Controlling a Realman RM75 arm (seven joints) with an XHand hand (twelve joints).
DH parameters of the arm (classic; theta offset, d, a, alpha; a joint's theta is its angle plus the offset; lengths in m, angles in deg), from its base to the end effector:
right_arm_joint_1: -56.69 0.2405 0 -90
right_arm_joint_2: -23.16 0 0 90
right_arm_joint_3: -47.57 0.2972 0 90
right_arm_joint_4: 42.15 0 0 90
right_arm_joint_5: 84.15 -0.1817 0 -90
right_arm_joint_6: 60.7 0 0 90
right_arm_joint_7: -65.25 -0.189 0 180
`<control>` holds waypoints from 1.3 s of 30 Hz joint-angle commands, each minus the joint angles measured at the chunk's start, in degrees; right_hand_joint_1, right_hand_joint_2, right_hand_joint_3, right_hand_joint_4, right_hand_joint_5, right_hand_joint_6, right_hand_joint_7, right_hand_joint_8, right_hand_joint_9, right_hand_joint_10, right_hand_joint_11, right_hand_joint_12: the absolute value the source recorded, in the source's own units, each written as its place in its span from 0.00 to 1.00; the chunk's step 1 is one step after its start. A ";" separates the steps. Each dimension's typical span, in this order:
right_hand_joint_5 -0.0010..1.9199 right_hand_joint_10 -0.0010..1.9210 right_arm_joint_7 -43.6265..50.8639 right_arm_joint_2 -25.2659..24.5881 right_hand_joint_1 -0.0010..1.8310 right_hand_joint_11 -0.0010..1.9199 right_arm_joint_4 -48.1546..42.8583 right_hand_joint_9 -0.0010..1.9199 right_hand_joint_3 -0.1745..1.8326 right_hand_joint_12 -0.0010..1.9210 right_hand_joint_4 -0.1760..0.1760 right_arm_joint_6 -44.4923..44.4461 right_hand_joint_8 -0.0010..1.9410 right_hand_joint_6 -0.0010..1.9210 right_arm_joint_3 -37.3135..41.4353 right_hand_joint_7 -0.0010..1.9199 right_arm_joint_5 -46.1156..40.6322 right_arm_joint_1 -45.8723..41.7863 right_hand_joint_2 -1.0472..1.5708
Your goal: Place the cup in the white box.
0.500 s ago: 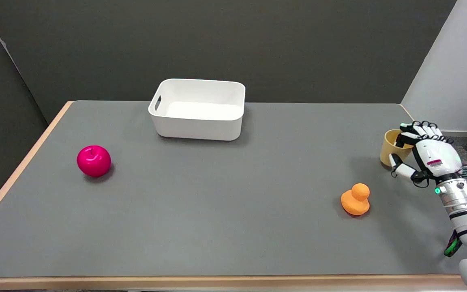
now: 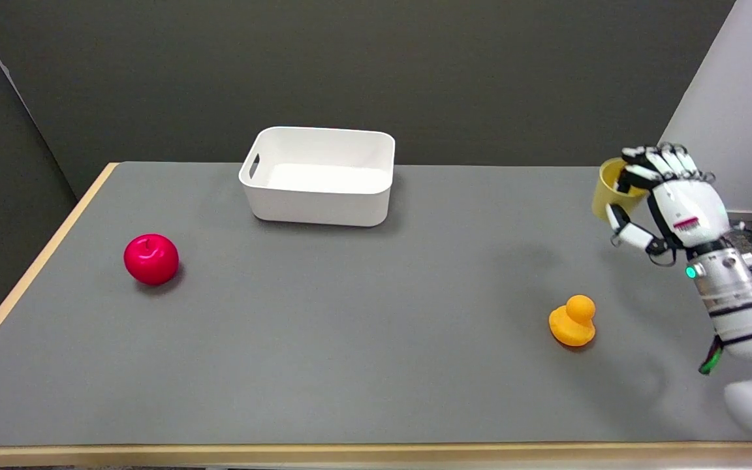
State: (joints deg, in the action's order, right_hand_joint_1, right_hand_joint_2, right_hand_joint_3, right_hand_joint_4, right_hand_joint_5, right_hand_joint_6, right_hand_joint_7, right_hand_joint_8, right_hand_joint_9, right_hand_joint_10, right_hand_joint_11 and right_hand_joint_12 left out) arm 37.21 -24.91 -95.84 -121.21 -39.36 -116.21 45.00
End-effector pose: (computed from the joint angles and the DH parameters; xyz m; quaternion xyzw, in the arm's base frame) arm -0.2460 -0.2543 0.5497 0.6341 0.1044 0.1836 0.7438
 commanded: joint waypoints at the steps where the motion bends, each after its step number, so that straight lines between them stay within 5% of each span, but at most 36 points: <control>1: 0.36 0.35 -0.37 1.90 0.53 0.00 -13.01 0.05 0.35 0.57 0.42 9.03 0.23 0.80 -5.03 0.13 12.18 13.12 0.79; 14: 0.36 0.35 0.02 -3.72 0.53 0.00 -9.23 0.05 0.35 0.57 0.46 14.85 0.23 0.80 -23.85 0.13 12.61 34.97 0.80; 22: 0.36 0.35 -0.37 -12.28 0.53 0.00 -3.25 0.04 0.35 0.57 0.47 19.05 0.23 0.80 -29.38 0.12 17.13 44.19 0.80; 39: 0.36 0.33 -0.74 -28.55 0.52 0.00 23.23 0.04 0.34 0.56 0.55 23.84 0.21 0.80 -36.88 0.12 20.05 57.63 0.80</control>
State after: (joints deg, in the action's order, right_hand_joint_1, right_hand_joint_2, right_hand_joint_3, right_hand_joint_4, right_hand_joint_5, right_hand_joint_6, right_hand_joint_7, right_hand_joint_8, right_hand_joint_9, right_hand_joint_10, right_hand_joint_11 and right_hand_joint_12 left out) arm 36.90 -39.03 -93.23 -102.67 -67.41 -100.14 87.73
